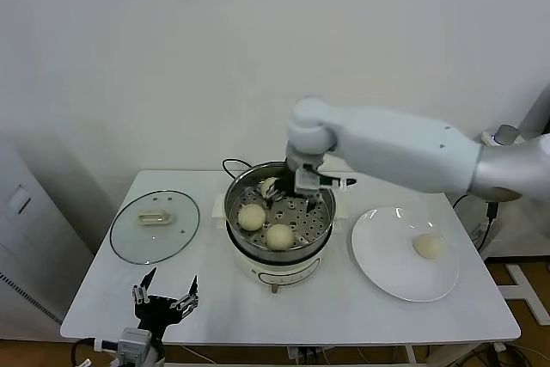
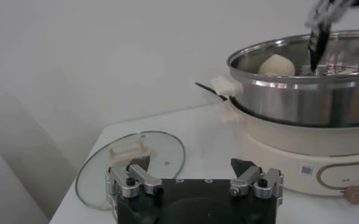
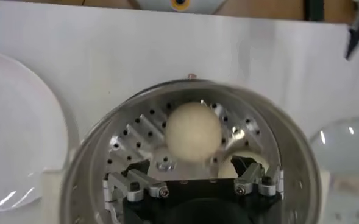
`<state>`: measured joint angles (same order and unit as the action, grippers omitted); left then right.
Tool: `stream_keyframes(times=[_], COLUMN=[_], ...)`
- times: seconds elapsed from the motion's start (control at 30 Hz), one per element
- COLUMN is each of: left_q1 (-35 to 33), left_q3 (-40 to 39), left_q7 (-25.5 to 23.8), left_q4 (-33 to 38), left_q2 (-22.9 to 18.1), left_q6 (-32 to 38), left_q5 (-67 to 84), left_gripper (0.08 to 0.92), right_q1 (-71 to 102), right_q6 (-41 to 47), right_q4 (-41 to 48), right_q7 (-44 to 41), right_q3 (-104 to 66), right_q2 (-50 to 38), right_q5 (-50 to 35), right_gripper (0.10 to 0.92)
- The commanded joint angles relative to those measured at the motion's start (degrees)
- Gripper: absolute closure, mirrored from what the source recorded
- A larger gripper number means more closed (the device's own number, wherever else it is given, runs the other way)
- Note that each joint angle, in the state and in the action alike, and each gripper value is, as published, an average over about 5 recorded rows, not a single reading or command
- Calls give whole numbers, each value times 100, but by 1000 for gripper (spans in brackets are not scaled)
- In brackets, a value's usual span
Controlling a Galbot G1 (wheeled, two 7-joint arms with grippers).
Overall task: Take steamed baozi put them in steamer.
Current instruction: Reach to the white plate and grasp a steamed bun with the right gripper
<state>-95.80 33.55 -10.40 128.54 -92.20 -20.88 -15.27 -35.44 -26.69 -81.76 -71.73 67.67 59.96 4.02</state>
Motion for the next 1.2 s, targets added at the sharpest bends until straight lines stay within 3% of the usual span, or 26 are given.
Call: stream_keyframes(times=[0.03,0.23,0.43,0.63,0.87,1.2], left_q1=[-8,13,11,-73,-165,-149], left_q3=[40,126,137,126,140,193], left_q7=[-26,-46,-17,-12,-66,-143], left_q4=[70,70,62,83,-7,-97], left_q2=[-280,-280,-280,-280,-280,-280], left_q6=[77,113,112,142,110,49], left_q5=[336,602,880,1025,996,959], left_gripper=[177,177,177,177,177,177], right_q1=[-732,-669,411,2218,3339,3988], right_q6=[2978,4131,4011,3427,2170,2159], right_q4=[-68,151,542,1169,2198,2757], right_q7=[-574,-621,-702,-633,-579,-535], right_q3=[-253,-501,-1432,-2990,-3963,-4224], right_q2=[-1707,-2762,-3229,-3010,-2242,-1862], right_q5=[-2001,-1735,-853,235,1396,1841], right_gripper=[203,203,203,203,203,203])
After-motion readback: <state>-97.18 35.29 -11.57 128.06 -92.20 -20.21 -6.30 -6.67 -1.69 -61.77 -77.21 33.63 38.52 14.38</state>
